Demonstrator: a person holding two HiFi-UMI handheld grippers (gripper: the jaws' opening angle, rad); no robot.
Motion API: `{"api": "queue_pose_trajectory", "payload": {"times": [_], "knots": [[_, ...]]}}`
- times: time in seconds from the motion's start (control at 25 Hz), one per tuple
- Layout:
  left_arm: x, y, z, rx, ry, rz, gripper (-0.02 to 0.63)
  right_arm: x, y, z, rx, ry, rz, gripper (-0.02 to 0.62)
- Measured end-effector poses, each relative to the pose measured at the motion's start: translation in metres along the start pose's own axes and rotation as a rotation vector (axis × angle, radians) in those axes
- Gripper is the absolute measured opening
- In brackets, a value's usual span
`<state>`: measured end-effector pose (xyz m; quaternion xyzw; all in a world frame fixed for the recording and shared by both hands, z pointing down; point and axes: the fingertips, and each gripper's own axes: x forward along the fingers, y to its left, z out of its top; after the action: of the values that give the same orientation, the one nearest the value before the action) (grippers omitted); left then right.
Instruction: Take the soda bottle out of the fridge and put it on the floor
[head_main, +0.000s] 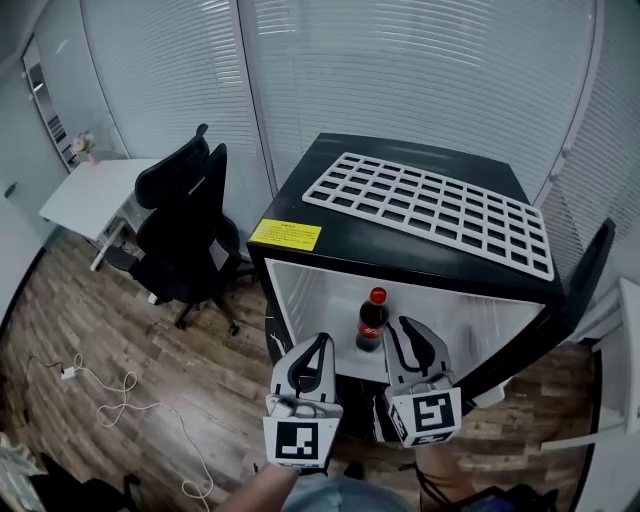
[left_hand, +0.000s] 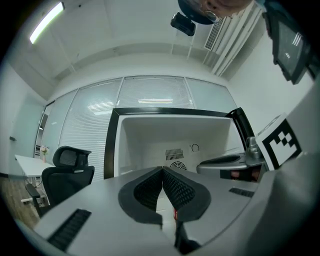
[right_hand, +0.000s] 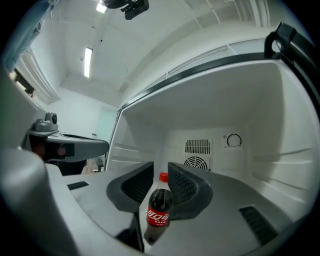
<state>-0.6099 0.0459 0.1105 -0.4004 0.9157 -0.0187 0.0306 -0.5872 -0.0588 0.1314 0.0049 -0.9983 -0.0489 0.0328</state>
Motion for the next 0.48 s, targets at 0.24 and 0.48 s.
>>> {"api": "queue_pose_trajectory", "payload": {"times": [0.24,0.48], "knots": [[0.022,0.010,-0.008,-0.006,0.014,-0.009,0.017,0.030,-0.004,-0.008,-0.001,0.046,0.024,0.213],[0.041,0.023,-0.016,0.006,0.017,-0.011,0.017,0.060,-0.010,-0.020,-0.002,0.083,0.039,0.235]]}}
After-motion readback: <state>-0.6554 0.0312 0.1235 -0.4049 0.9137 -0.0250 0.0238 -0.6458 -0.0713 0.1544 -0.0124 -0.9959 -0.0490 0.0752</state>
